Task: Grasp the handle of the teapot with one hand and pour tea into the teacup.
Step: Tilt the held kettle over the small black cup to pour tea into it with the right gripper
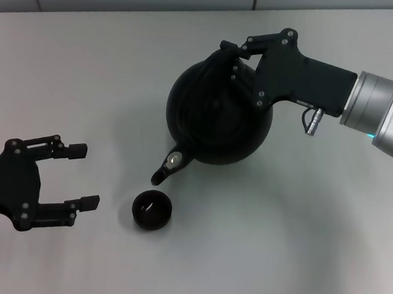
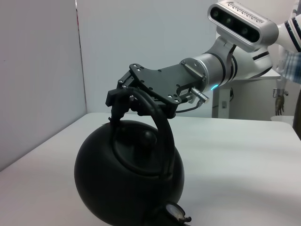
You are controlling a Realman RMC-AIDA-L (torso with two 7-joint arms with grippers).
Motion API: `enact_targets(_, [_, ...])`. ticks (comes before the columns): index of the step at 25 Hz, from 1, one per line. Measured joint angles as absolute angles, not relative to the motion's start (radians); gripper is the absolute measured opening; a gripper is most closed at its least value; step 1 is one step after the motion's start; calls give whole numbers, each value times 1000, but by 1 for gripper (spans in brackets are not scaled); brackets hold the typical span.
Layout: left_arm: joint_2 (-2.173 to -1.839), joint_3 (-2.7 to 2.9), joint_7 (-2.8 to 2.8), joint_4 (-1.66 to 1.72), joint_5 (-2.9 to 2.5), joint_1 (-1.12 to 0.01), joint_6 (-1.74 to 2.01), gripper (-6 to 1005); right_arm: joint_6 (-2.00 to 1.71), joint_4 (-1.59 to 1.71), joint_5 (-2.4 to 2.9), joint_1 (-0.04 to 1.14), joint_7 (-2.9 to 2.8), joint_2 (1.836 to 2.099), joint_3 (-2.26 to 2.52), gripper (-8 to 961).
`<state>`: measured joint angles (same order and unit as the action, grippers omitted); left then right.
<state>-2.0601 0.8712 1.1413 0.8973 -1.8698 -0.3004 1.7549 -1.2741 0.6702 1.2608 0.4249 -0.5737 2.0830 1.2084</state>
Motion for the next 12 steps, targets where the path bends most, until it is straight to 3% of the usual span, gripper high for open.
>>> enact_targets(12, [-2060, 871, 1142, 897, -1870, -304, 1752, 782, -1277, 673, 1261, 426, -565, 2083, 1212, 108])
